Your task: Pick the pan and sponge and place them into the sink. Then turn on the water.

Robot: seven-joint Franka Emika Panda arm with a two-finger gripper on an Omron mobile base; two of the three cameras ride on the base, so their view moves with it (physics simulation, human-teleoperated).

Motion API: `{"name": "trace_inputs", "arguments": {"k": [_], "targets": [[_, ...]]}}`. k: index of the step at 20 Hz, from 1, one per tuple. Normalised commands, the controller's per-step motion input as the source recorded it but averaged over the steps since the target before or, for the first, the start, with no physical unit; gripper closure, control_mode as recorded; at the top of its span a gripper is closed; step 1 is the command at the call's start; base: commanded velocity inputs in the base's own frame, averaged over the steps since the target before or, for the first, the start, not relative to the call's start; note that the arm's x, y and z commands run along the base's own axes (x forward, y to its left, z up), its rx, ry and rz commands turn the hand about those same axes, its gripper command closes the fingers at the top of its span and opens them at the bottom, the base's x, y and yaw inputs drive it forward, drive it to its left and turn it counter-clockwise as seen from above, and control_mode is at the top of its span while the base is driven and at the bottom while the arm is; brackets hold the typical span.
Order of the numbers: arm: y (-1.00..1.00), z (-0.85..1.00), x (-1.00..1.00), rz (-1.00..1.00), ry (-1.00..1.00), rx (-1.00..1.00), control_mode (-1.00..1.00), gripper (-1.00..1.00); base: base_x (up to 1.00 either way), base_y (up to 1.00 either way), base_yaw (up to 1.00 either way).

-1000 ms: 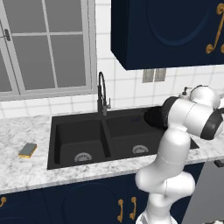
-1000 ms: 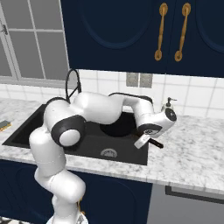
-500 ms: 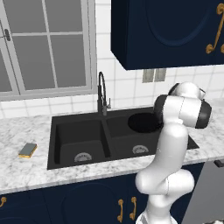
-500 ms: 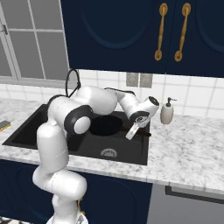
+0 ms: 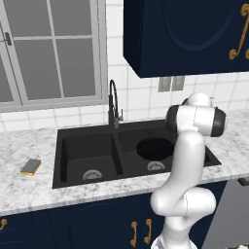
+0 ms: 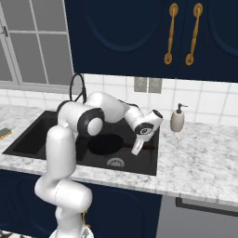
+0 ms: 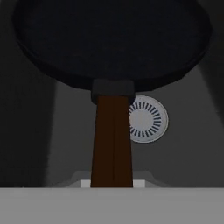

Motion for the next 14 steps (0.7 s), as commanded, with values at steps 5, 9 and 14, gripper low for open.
{"name": "trace_inputs", "arguments": {"k": [5, 9, 14], "targets": [[0.28, -0.45, 0.18, 0.17, 0.01, 0.0, -1.0, 1.0, 0.0, 0.0, 0.0], [0.17, -0.45, 0.18, 0.12, 0.0, 0.0, -1.0, 1.0, 0.0, 0.0, 0.0], [0.09, -0.51, 0.1, 0.06, 0.0, 0.0, -1.0, 1.0, 0.0, 0.0, 0.0]]}}
